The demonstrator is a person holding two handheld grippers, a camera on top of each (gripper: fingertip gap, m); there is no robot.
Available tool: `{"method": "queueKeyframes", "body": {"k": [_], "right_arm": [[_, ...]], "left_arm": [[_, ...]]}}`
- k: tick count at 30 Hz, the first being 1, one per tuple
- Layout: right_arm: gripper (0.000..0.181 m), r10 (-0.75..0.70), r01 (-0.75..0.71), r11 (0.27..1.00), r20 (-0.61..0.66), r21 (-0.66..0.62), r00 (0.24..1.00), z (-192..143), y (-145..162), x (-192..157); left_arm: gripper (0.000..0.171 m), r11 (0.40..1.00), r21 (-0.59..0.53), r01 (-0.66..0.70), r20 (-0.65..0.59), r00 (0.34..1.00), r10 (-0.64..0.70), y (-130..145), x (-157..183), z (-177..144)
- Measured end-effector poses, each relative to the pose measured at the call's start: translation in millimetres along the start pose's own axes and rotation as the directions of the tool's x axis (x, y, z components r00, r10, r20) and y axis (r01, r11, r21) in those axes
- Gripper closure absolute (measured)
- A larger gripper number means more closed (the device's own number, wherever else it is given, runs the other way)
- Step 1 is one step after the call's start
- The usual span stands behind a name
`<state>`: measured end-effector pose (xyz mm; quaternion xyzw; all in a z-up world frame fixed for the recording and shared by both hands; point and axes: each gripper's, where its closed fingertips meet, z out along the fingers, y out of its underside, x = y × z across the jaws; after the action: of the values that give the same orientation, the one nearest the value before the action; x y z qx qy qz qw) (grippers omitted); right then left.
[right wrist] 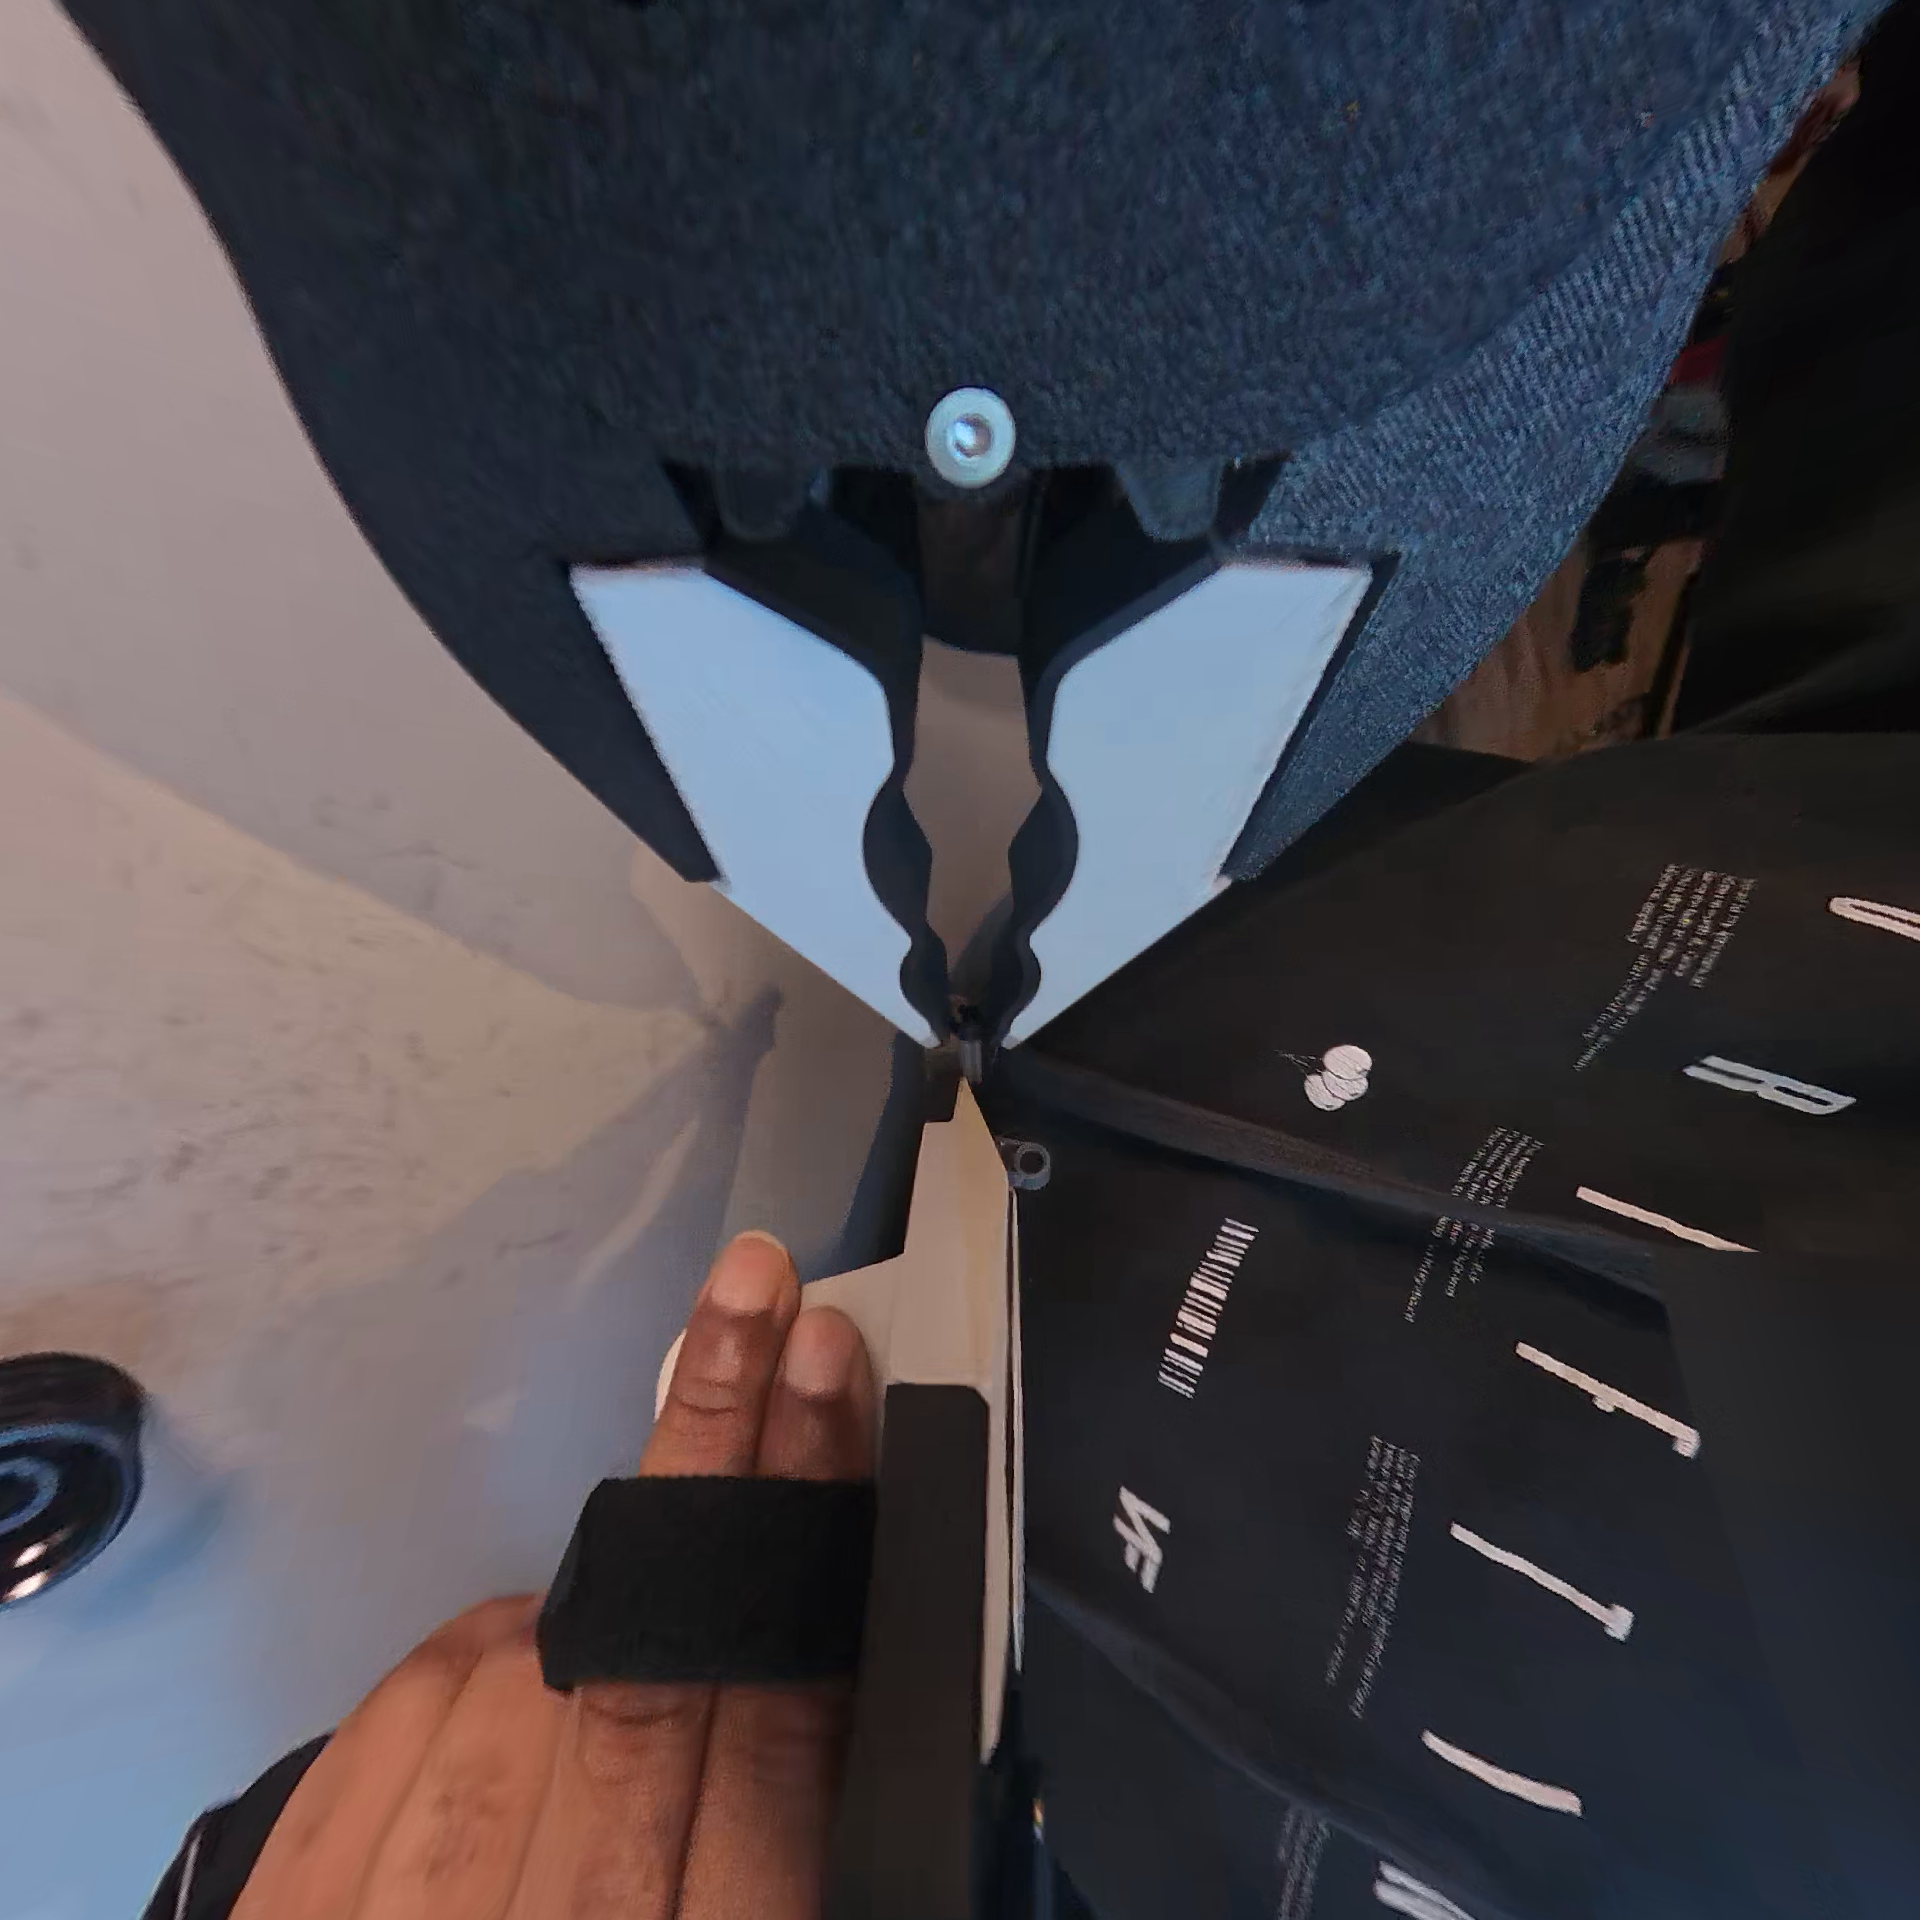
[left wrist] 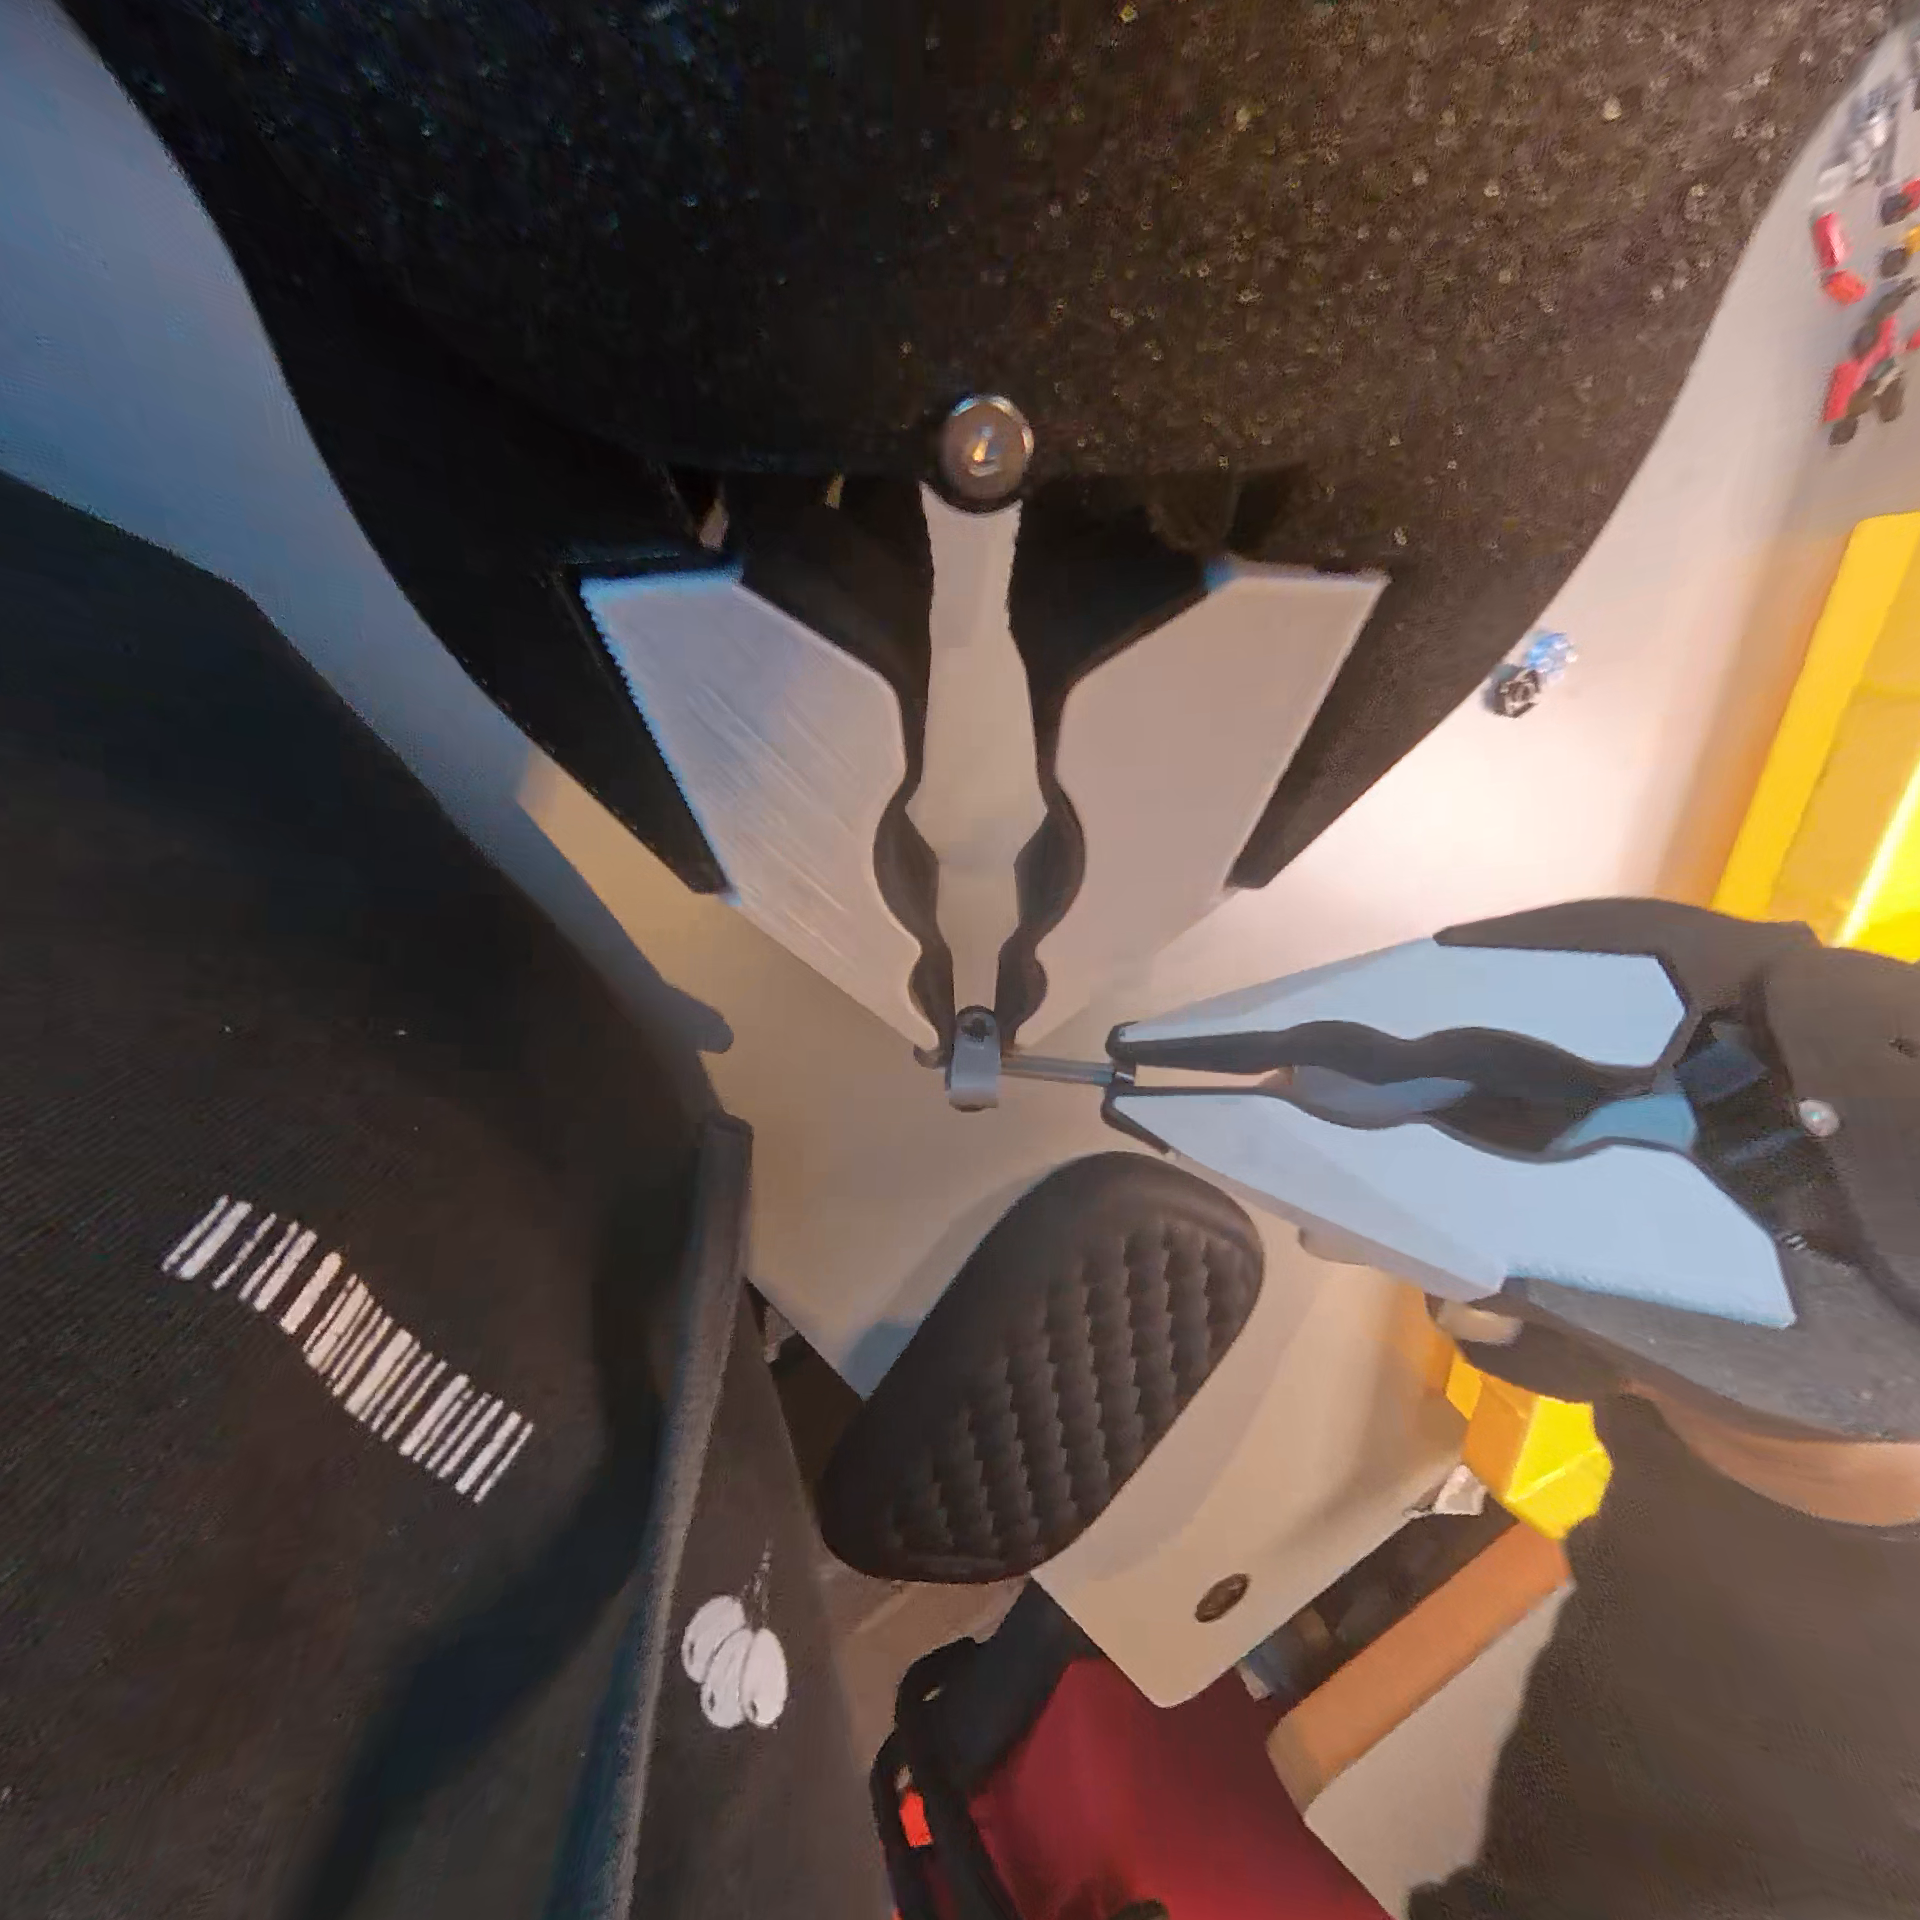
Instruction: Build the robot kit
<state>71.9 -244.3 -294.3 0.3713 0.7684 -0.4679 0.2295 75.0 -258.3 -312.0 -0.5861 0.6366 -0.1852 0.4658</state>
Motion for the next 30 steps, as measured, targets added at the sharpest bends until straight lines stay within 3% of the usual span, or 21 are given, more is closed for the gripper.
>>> {"method": "queueKeyframes", "body": {"k": [3,10,17,22,30], "right_arm": [[0.171,-0.048,0.052,0.993,-0.036,0.109,0.998,-10.3,-12.0,-6.3],[0.165,-0.124,0.194,0.946,-0.262,0.258,0.957,-35.6,-24.0,-4.3],[0.169,-0.061,0.342,0.806,-0.506,0.483,0.86,-53.4,-40.6,6.7],[0.173,-0.02,0.407,0.711,-0.561,0.574,0.827,-56.9,-49.8,4.9],[0.175,-0.014,0.371,0.771,-0.568,0.518,0.823,-53.7,-46.5,9.9]], "left_arm": [[0.165,1.0,0.014,-0.012,0.062,0.998,0.011,-2.8,-9.1,-4.1],[0.165,0.996,-0.024,-0.088,0.239,0.967,0.092,2.0,-29.6,-13.1],[0.165,0.95,-0.168,-0.264,0.472,0.824,0.313,7.8,-56.0,-28.5],[0.165,0.927,-0.209,-0.311,0.502,0.78,0.374,6.5,-60.8,-31.4],[0.165,0.914,-0.248,-0.32,0.479,0.78,0.403,9.8,-59.4,-27.5]]}}
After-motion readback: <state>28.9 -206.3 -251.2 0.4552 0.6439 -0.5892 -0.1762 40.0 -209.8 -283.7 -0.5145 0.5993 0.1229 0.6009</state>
